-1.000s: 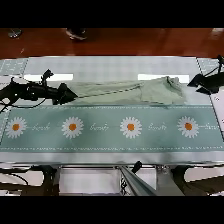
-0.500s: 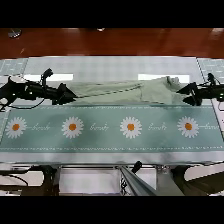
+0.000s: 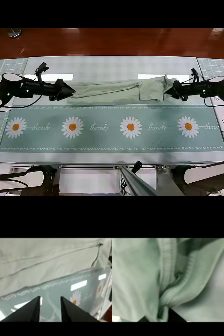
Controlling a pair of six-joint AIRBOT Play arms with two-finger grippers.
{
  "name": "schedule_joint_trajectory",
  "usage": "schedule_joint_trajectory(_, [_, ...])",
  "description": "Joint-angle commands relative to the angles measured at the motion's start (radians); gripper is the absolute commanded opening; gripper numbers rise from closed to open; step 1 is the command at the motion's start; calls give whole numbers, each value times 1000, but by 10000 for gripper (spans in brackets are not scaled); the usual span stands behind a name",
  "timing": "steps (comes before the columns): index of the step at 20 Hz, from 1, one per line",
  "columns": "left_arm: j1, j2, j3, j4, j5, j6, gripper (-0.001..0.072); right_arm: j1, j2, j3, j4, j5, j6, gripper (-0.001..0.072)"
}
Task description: Fold the shirts.
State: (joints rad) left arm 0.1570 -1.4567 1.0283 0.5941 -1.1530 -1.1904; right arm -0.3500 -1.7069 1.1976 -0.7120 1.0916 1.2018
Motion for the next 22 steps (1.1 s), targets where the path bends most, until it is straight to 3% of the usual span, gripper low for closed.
schedule_joint_trajectory(1, [-27,65,1,-4,95,0,307,36,142,10,35,3,-18,29])
schedule_joint_trajectory(4, [-129,83,0,-4,167,-28,306,49,325,10,-9,13,-12,29])
schedule_joint_trajectory(6, [-230,74,0,-4,223,-37,147,68,431,9,-52,75,23,29])
schedule_joint_trajectory(8, [-360,72,0,-5,336,-40,115,96,532,9,-142,145,75,29])
schedule_joint_trajectory(10, [-496,72,0,-17,467,-78,27,147,619,9,-312,190,179,29])
schedule_joint_trajectory(14, [-755,68,0,-27,709,-97,27,272,758,9,-547,224,344,29])
schedule_joint_trajectory(16, [-850,42,1,-27,790,-174,27,328,814,9,-590,242,403,29])
schedule_joint_trajectory(19, [-957,-29,1,-28,798,-301,27,380,866,9,-642,290,453,29])
schedule_joint_trajectory(22, [-1049,-85,1,-124,805,-307,27,386,891,9,-620,319,492,29])
